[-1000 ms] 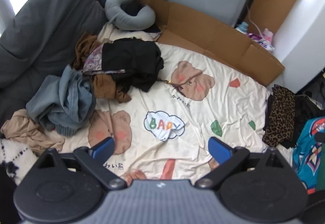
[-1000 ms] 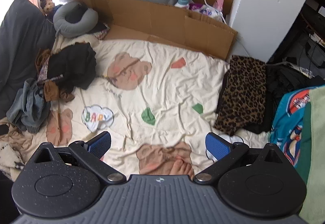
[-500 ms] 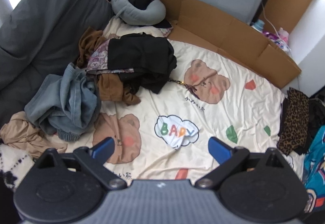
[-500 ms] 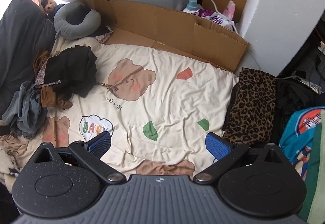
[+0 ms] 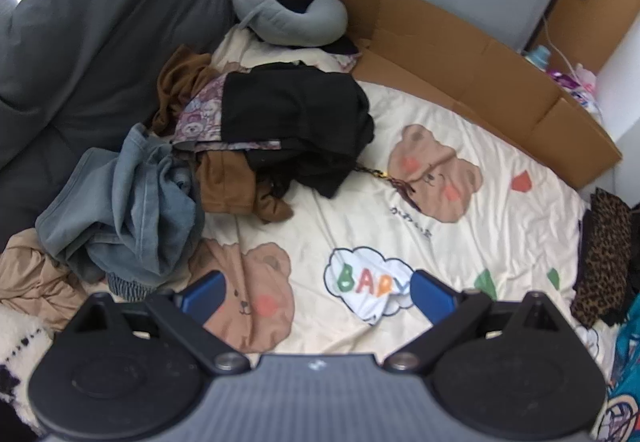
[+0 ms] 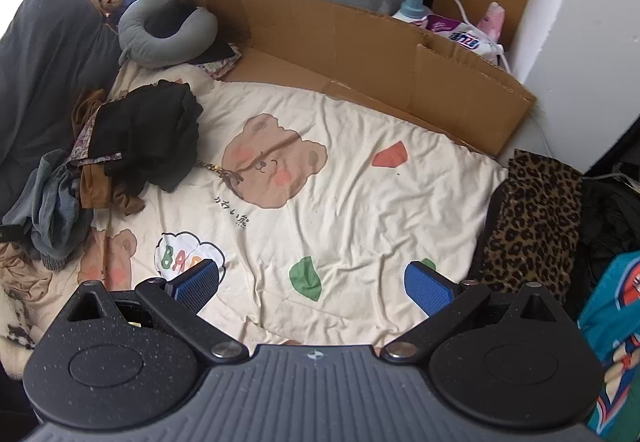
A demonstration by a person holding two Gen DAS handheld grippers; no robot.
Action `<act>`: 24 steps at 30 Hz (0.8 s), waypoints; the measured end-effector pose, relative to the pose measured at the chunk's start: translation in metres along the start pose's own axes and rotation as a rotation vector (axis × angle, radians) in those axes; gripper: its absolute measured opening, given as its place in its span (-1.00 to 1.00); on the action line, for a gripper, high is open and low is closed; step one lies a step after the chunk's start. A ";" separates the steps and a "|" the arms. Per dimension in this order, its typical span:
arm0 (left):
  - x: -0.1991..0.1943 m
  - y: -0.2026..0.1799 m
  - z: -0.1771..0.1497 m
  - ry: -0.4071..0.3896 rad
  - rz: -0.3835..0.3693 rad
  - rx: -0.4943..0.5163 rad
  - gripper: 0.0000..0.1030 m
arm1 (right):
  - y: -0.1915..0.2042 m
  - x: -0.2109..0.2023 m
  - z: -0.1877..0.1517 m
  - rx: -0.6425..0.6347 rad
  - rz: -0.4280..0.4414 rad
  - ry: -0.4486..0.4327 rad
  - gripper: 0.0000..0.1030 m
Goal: Fold clothes
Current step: 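Move the left tool toward the black hoodie in the clothes pile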
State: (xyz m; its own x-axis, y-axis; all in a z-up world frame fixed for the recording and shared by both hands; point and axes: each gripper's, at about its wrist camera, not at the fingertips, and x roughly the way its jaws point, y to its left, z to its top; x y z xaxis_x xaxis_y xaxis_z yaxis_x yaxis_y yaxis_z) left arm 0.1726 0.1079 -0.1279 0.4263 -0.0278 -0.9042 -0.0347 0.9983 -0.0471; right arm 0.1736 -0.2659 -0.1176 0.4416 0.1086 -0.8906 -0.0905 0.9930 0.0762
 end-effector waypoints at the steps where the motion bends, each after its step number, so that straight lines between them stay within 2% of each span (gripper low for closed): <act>1: 0.003 0.001 0.002 -0.005 0.003 0.002 0.93 | 0.000 0.004 0.001 -0.006 0.004 -0.003 0.98; 6: 0.020 0.002 0.010 -0.029 0.026 -0.001 0.93 | -0.002 0.031 0.003 -0.028 0.034 -0.012 0.98; 11: 0.038 0.009 0.017 -0.043 0.035 -0.048 0.92 | -0.005 0.056 0.000 -0.041 0.063 -0.020 0.98; 18: 0.058 0.011 0.026 -0.084 0.044 -0.039 0.92 | -0.010 0.084 -0.007 -0.028 0.093 -0.049 0.98; 24: 0.075 0.010 0.035 -0.101 0.040 -0.017 0.82 | -0.012 0.098 -0.014 -0.017 0.150 -0.084 0.98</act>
State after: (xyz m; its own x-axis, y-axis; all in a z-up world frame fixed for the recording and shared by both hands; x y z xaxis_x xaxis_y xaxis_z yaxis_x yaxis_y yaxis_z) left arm 0.2356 0.1180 -0.1815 0.5133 0.0186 -0.8580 -0.0684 0.9975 -0.0193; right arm 0.2058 -0.2679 -0.2124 0.4947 0.2603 -0.8292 -0.1764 0.9643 0.1975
